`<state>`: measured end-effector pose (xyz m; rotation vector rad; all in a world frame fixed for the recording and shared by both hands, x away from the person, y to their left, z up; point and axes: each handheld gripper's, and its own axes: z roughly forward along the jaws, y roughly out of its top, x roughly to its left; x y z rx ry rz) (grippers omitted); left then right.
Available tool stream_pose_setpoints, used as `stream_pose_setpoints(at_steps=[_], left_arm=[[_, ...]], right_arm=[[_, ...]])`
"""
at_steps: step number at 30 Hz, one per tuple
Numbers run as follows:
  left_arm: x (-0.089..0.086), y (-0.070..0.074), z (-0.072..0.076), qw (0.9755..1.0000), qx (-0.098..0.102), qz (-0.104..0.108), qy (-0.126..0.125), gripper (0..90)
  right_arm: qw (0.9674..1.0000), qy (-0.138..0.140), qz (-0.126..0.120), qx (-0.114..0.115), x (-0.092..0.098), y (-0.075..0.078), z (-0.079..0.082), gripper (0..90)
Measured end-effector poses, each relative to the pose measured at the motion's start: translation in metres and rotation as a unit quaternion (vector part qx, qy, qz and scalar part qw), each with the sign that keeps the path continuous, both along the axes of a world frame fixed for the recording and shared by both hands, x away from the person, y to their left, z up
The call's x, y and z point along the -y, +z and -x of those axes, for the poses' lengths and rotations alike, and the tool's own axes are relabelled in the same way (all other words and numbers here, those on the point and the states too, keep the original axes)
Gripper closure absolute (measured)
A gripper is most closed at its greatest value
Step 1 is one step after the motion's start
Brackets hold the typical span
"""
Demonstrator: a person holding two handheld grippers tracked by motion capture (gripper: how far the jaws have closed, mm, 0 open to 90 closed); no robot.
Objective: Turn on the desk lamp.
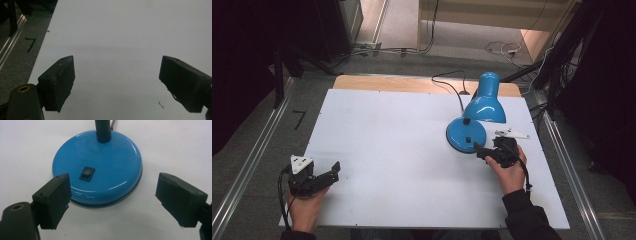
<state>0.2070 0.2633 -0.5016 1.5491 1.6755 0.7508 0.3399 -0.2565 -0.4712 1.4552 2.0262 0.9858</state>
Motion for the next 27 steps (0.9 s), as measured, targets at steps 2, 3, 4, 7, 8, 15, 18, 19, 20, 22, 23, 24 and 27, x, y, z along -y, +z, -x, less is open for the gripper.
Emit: stream_pose_setpoints(at_steps=[2, 3, 4, 7, 8, 15, 18, 19, 20, 22, 23, 24, 27], left_arm=[[0.000, 0.000, 0.000, 1.0000, 0.001, 0.000, 0.000, 13.9], [0.000, 0.000, 0.000, 1.0000, 0.000, 0.000, 0.000, 13.9], [0.000, 0.000, 0.000, 1.0000, 0.000, 0.000, 0.000, 13.9], [0.000, 0.000, 0.000, 1.0000, 0.001, 0.002, -0.001, 13.9], [0.000, 0.000, 0.000, 1.0000, 0.000, 0.003, -0.002, 13.9], [-0.002, -0.002, -0.003, 1.0000, -0.003, 0.009, -0.001, 13.9], [-0.003, -0.002, -0.003, 1.0000, -0.002, 0.009, -0.002, 14.0], [-0.003, -0.002, -0.003, 0.9999, -0.001, 0.013, -0.002, 14.0], [-0.003, -0.002, -0.004, 0.9999, -0.001, 0.015, -0.002, 14.0], [-0.002, -0.002, -0.004, 0.9999, -0.005, 0.011, -0.004, 14.0], [-0.002, -0.002, -0.004, 0.9999, -0.001, 0.015, -0.004, 13.9], [-0.002, -0.002, -0.004, 0.9999, -0.001, 0.013, -0.004, 14.0], [0.000, 0.000, -0.003, 1.0000, 0.001, 0.006, -0.006, 14.0]], right_arm=[[1.0000, 0.001, 0.000, 0.001, -0.002, 0.001, 0.000, 11.7], [1.0000, 0.001, -0.001, 0.002, -0.002, 0.001, -0.001, 11.6], [1.0000, 0.002, -0.002, 0.003, -0.003, 0.001, -0.001, 11.7], [1.0000, 0.003, -0.001, 0.001, -0.005, 0.001, -0.002, 11.7], [1.0000, 0.006, 0.000, 0.000, -0.006, 0.002, -0.003, 11.7], [0.9998, 0.018, -0.007, 0.002, -0.014, 0.002, -0.007, 11.8], [0.9997, 0.020, -0.009, 0.005, -0.014, 0.001, -0.009, 12.2], [0.9998, 0.019, -0.008, 0.004, -0.014, 0.001, -0.009, 12.3], [0.9998, 0.019, -0.011, 0.003, -0.014, 0.000, -0.010, 12.3], [0.9998, 0.018, -0.007, 0.001, -0.014, -0.001, -0.010, 12.3], [0.9998, 0.019, -0.005, 0.000, -0.014, -0.001, -0.010, 12.3], [0.9998, 0.021, -0.008, 0.000, -0.014, -0.001, -0.010, 12.5], [0.9998, 0.019, -0.010, 0.004, -0.014, 0.000, -0.010, 13.0]])
